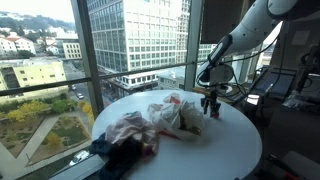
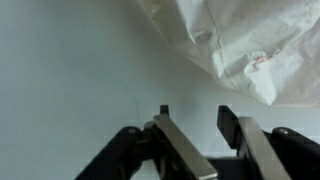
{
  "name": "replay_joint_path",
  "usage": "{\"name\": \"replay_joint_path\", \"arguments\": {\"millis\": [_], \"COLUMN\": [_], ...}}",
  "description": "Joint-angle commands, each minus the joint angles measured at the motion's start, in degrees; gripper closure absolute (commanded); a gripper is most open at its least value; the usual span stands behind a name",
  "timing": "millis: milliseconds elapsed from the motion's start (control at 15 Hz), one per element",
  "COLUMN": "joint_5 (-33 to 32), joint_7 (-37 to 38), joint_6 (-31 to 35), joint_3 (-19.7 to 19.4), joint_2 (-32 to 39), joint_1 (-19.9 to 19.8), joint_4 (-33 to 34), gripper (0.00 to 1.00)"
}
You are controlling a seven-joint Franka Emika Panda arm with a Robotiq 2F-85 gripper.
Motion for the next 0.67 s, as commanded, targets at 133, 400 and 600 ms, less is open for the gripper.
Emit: {"name": "replay_joint_path", "arguments": {"millis": [133, 400, 600], "joint_5": [-1.33, -1.67, -3.44], "joint_7": [3.08, 4.27, 6.56], "joint_6": [-2.25, -3.75, -5.50], "joint_3": [-1.36, -2.36, -3.54], "joint_2": [-1.48, -0.94, -0.38], "joint_1": [-0.54, -1.37, -1.20], "joint_4": [-0.16, 0.62, 1.49], "gripper": [0.01, 0.00, 0.00]}}
